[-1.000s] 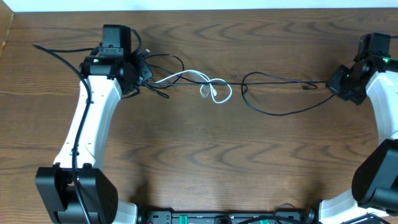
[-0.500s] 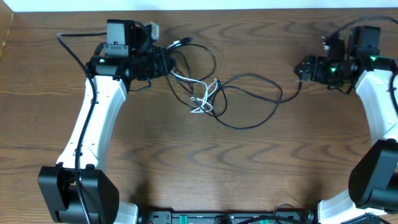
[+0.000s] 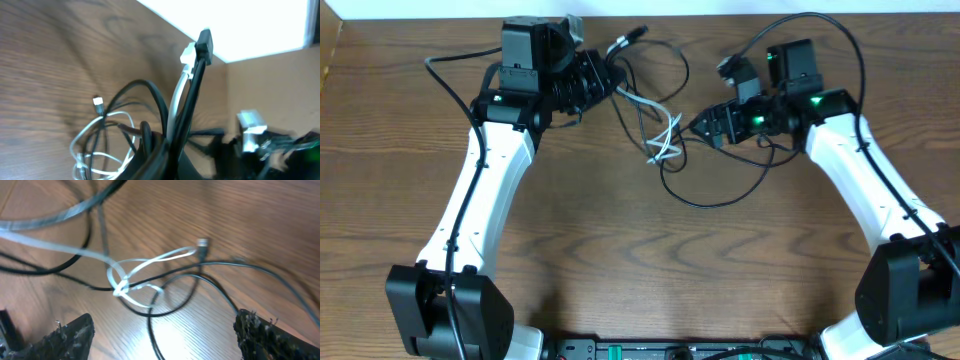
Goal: Untangle cables
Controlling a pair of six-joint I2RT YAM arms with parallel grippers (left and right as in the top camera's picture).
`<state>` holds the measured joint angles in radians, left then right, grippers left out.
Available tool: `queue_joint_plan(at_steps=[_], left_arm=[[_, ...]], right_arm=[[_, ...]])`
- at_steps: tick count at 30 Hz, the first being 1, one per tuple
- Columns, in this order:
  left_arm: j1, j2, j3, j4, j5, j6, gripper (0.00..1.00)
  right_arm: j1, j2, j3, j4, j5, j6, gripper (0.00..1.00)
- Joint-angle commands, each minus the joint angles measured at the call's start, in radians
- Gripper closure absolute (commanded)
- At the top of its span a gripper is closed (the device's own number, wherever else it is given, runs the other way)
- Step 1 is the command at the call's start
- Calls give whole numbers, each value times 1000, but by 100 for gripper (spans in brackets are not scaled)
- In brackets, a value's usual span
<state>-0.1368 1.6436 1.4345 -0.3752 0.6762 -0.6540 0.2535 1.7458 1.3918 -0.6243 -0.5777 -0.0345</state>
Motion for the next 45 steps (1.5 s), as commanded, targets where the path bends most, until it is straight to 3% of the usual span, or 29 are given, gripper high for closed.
queue_joint_plan(at_steps=[1,5,14,17,18,20,23,26,28,35,36,41,45], left_arm=[[2,-2,2,79,16,-259,92],[2,-2,2,125,31,-388,92],[-35,-2,2,123,92,-421,92],[-46,-2,2,123,68,-420,92],[-46,-2,2,123,68,-421,92],[-46,-2,2,122,68,-420,92],[-46,-2,2,122,68,-413,92],[-46,-2,0,112,41,-409,92],[-46,-2,0,82,16,-365,78],[-45,-1,-2,-154,-18,116,70],[-45,-2,-4,-213,-69,197,64],[-45,0,-8,-361,-298,243,51],[-45,0,-9,-379,-336,262,48]], right_arm=[[37,-8,5,5,-16,-15,12],[71,2,5,26,-7,-10,16],[102,125,5,271,116,346,37],[92,175,5,290,187,377,56],[86,180,5,287,245,390,71],[77,180,5,280,324,410,88],[60,180,5,275,343,416,99],[37,180,5,238,343,416,99],[21,179,5,204,345,414,99],[-51,156,5,126,362,357,99],[-57,142,5,118,363,338,99],[-65,68,5,101,423,317,99],[-65,-12,5,84,476,317,99]])
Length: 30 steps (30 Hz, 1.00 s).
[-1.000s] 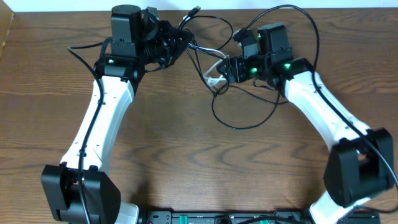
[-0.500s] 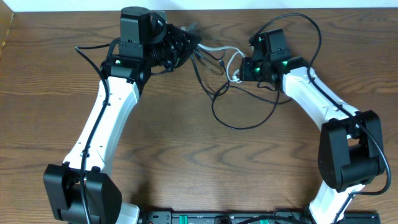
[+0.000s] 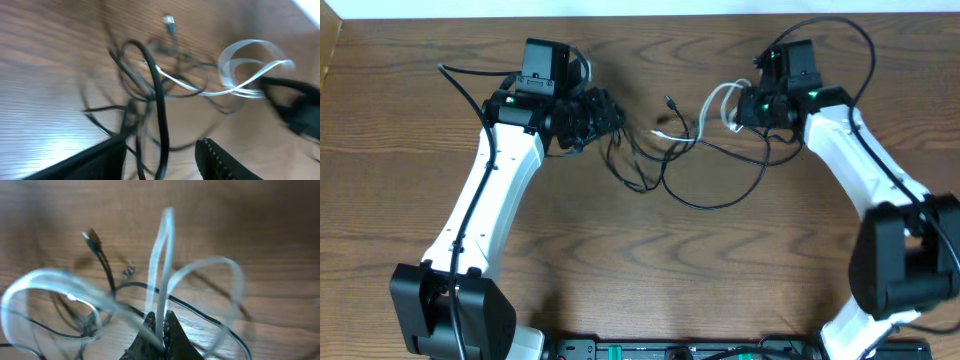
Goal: Untangle cables
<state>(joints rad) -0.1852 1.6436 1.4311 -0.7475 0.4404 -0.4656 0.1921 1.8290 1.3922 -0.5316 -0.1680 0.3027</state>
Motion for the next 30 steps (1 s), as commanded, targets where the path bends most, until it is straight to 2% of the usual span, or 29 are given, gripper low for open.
queue_joint_plan(at_steps=[1,5,9,15,19,25,30], left_arm=[[3,0,-6,-5,-103,73,47],[3,0,-6,5,-102,72,47],[3,0,-6,23,-102,6,47],[3,0,-6,23,-102,0,47],[3,0,-6,23,-102,0,47],[3,0,-6,27,-102,0,47],[3,0,-6,7,-103,2,46]], right_arm=[[-5,-111,5,-13,76,-20,99],[-19,-212,5,-30,109,-20,99],[-50,-340,5,-10,109,-19,99],[-142,-562,5,72,109,43,99],[-194,-640,5,122,145,43,99],[-202,-572,5,127,168,-57,99],[-190,-416,5,69,134,74,99]])
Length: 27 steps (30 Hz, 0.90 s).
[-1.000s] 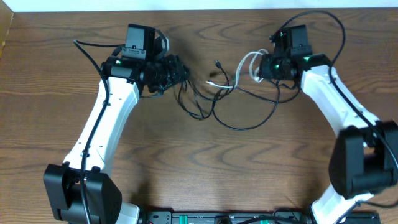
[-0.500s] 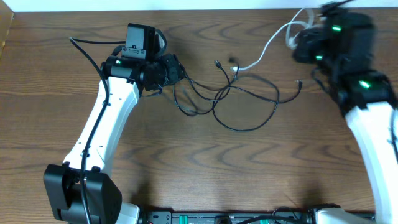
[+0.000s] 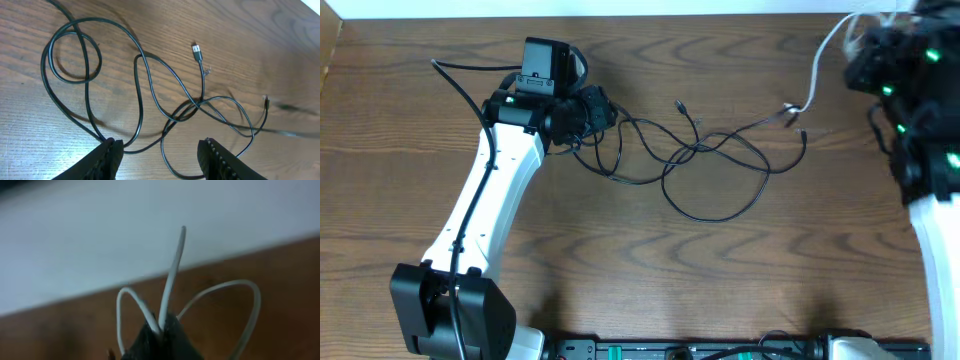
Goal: Untangle cables
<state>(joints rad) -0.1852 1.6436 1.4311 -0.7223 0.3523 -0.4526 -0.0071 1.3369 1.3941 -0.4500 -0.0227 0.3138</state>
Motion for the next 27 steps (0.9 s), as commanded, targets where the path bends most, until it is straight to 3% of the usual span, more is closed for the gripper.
queue_joint_plan(at_steps=[1,8,15,19,21,27], left_arm=[[3,0,-6,-26,-19,-4,47],[3,0,-6,6,-28,-17,46],[3,0,-6,9,-28,-17,46],[3,0,-6,8,-27,-17,46],[3,0,-6,9,-27,-17,46],[3,0,-6,37,-33,-16,46]], right_arm=[[9,104,3,-13,-14,66,99],[8,222,3,-233,-82,97,99],[-4,227,6,-492,-63,52,99],[-35,227,7,-546,-24,47,99],[-60,226,11,-512,-24,57,99],[-84,227,13,-60,-144,23,99]])
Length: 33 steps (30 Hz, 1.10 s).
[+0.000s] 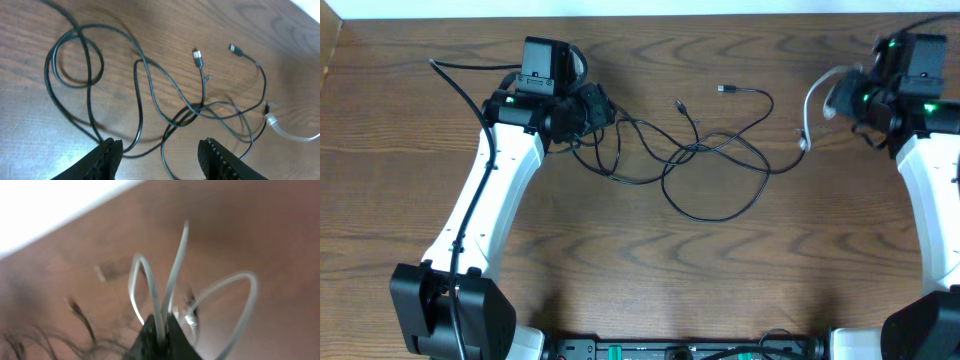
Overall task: Untangle cables
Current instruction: 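Carry the white cable off the table's right side with the right gripper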
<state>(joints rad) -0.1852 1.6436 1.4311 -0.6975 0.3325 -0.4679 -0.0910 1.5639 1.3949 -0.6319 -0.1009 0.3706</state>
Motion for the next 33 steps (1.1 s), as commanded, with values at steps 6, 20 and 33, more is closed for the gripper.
queue_joint_plan(at_steps=[6,20,33], left_arm=[[3,0,-6,45,-14,0,46],[3,0,-6,78,-16,-1,46],[2,0,-6,70,-16,-1,46]], right_arm=[[-27,29,85,297,43,-58,99],[-266,501,835,-64,162,-229,99],[-416,795,835,175,227,-226,99]])
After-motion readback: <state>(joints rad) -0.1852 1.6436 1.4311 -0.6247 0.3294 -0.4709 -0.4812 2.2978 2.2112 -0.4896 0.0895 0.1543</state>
